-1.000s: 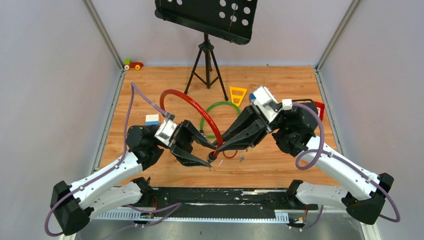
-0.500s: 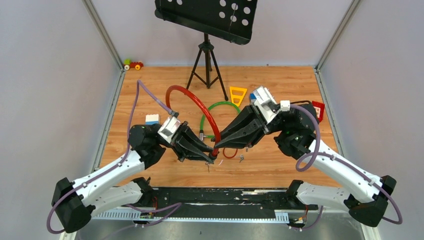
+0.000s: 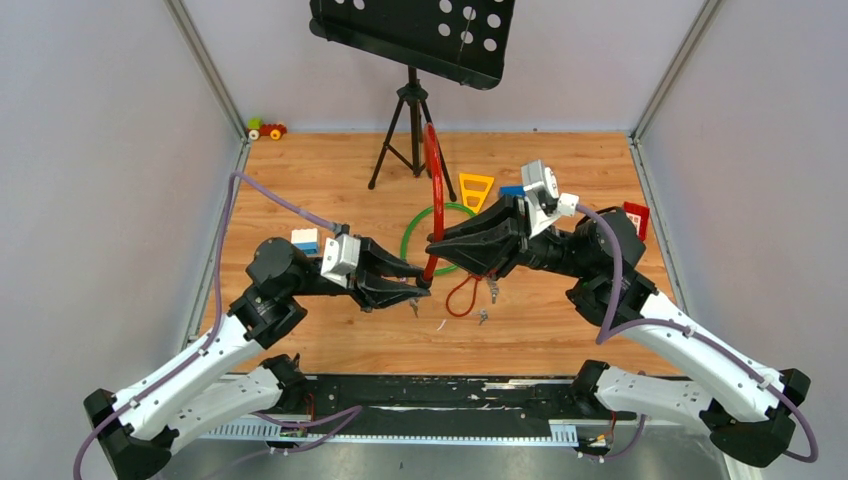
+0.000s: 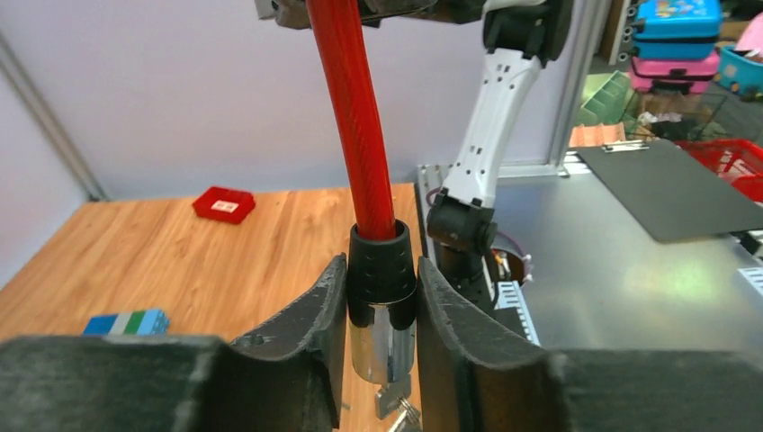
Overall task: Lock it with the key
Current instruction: Lock the lock.
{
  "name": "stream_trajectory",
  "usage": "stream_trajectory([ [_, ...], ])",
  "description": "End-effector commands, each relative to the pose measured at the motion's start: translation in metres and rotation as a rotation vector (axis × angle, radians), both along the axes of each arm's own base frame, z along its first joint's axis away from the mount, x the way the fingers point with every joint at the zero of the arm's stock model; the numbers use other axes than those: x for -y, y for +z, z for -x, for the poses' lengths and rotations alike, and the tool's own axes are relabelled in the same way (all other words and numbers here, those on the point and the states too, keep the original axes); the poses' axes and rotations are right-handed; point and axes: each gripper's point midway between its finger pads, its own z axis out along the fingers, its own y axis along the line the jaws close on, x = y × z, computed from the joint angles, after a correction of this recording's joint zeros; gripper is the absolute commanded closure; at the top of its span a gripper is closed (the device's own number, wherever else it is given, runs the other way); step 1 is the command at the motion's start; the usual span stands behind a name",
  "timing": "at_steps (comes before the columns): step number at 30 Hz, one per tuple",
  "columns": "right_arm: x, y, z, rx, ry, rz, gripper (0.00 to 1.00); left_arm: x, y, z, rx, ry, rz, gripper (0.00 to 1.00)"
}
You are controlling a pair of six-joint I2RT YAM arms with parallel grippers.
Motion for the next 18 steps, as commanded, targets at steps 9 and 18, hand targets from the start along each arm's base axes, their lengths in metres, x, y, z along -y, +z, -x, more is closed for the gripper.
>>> stream_trajectory([
  [9,0.011,0.025,-0.033,0.007,-0.217,-0.102,1.0,-0.001,0.006,-0.019,0.056,0.112,-0.026,1.0],
  [18,0.02,0.009,-0.079,-0.181,-0.499,-0.134,1.0,-0.013,0.007,-0.056,0.057,0.35,-0.05,1.0],
])
